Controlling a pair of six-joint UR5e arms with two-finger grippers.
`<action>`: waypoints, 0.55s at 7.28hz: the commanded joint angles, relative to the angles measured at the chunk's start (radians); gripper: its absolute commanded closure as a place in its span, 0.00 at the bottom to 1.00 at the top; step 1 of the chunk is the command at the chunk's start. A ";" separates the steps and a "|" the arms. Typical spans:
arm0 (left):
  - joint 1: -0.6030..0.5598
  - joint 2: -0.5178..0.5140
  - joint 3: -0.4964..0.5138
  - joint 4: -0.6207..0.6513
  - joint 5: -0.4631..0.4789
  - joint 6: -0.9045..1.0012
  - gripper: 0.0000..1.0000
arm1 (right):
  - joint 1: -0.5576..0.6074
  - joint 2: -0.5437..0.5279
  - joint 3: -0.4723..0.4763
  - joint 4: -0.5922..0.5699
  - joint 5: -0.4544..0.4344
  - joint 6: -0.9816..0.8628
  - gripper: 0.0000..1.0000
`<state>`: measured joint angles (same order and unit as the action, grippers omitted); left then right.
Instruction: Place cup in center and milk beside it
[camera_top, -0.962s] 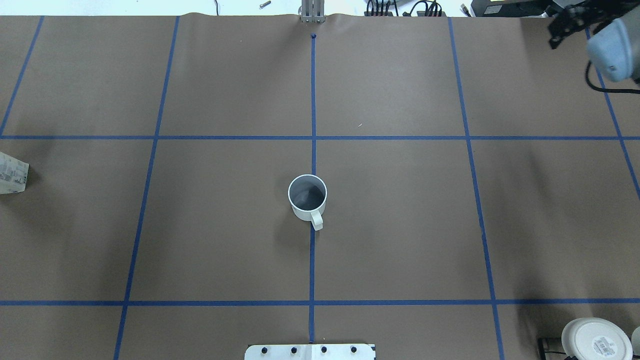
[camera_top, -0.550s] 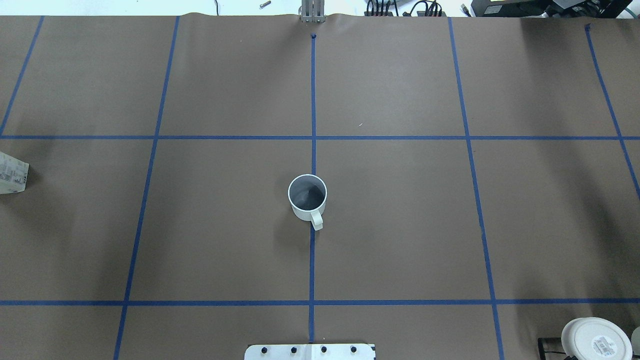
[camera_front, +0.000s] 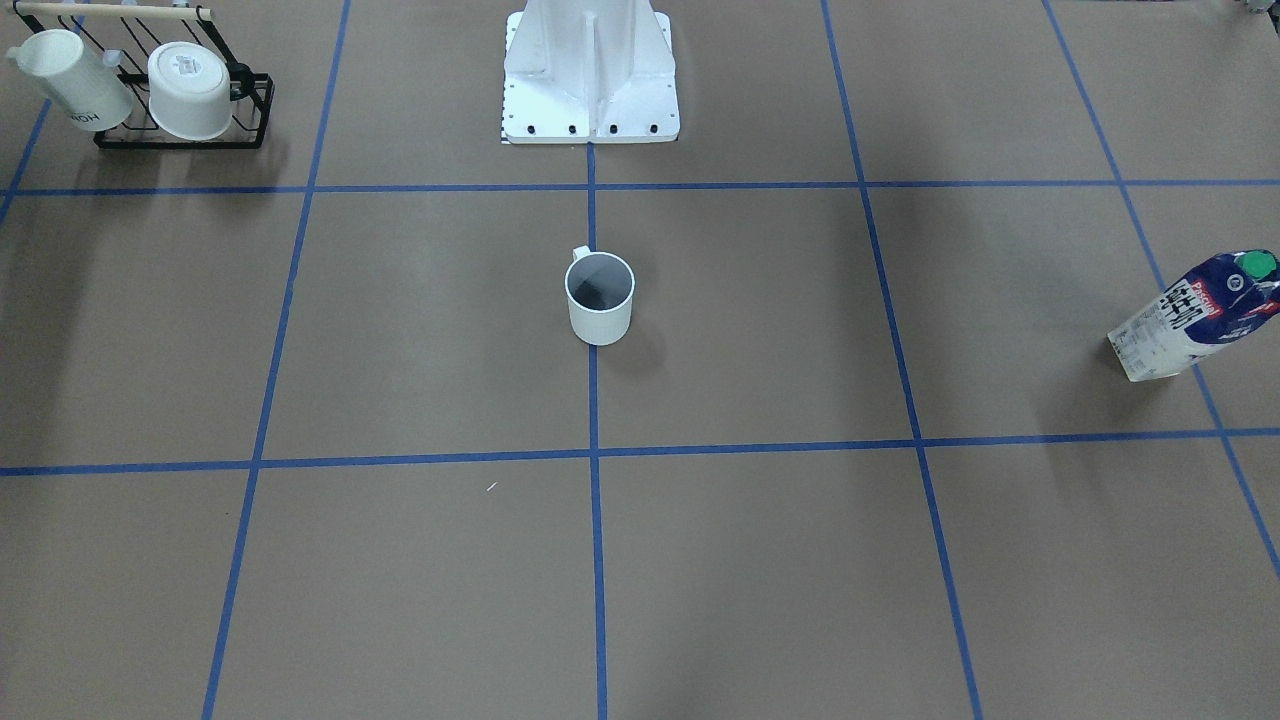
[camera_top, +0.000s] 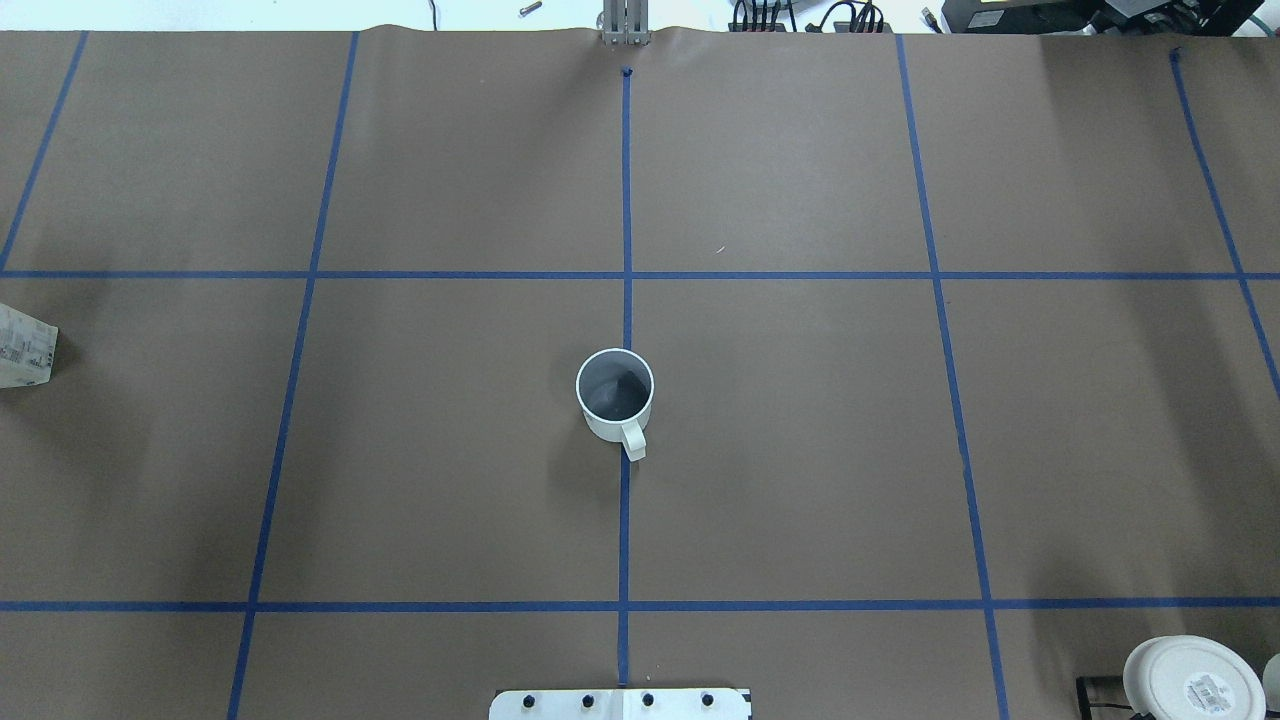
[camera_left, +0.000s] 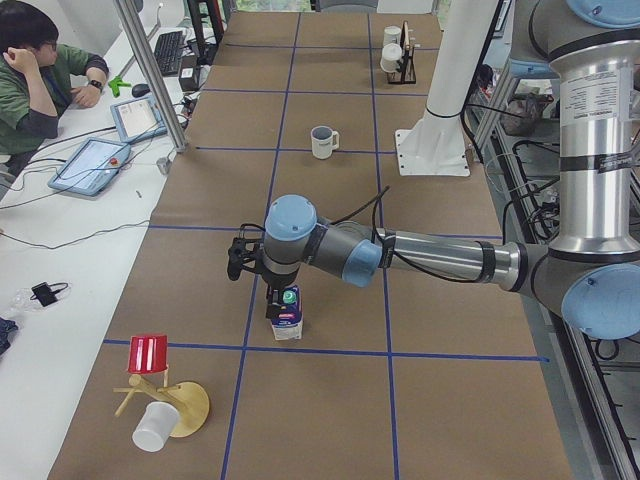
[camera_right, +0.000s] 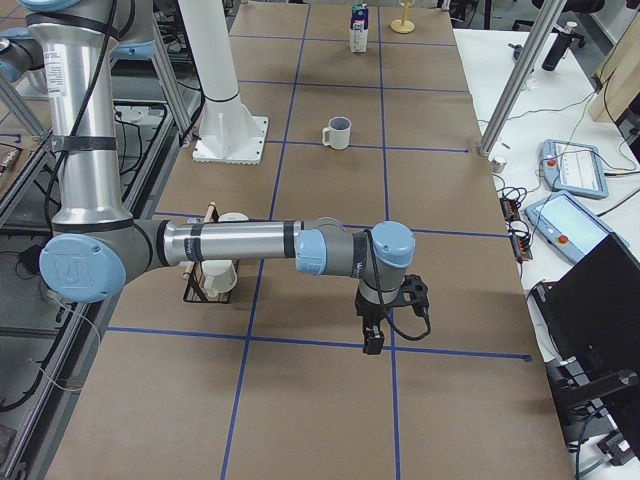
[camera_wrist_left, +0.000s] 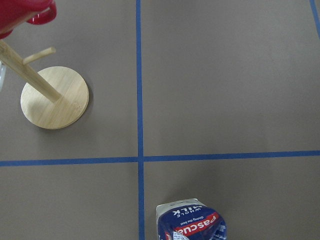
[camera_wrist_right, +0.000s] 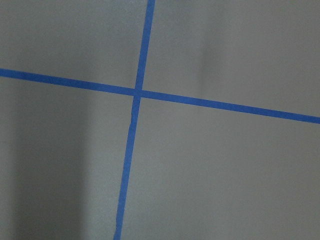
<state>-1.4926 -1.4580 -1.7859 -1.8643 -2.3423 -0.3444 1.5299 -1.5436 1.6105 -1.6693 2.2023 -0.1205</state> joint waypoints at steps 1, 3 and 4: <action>0.098 0.045 0.000 -0.112 0.079 -0.150 0.02 | -0.001 -0.003 -0.004 0.000 0.001 -0.001 0.00; 0.153 0.062 0.013 -0.161 0.107 -0.209 0.02 | -0.001 -0.003 -0.006 0.000 0.001 0.002 0.00; 0.160 0.062 0.023 -0.162 0.126 -0.209 0.04 | -0.001 -0.003 -0.007 0.000 0.001 0.004 0.00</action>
<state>-1.3487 -1.3995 -1.7734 -2.0157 -2.2371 -0.5414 1.5295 -1.5462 1.6047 -1.6690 2.2029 -0.1188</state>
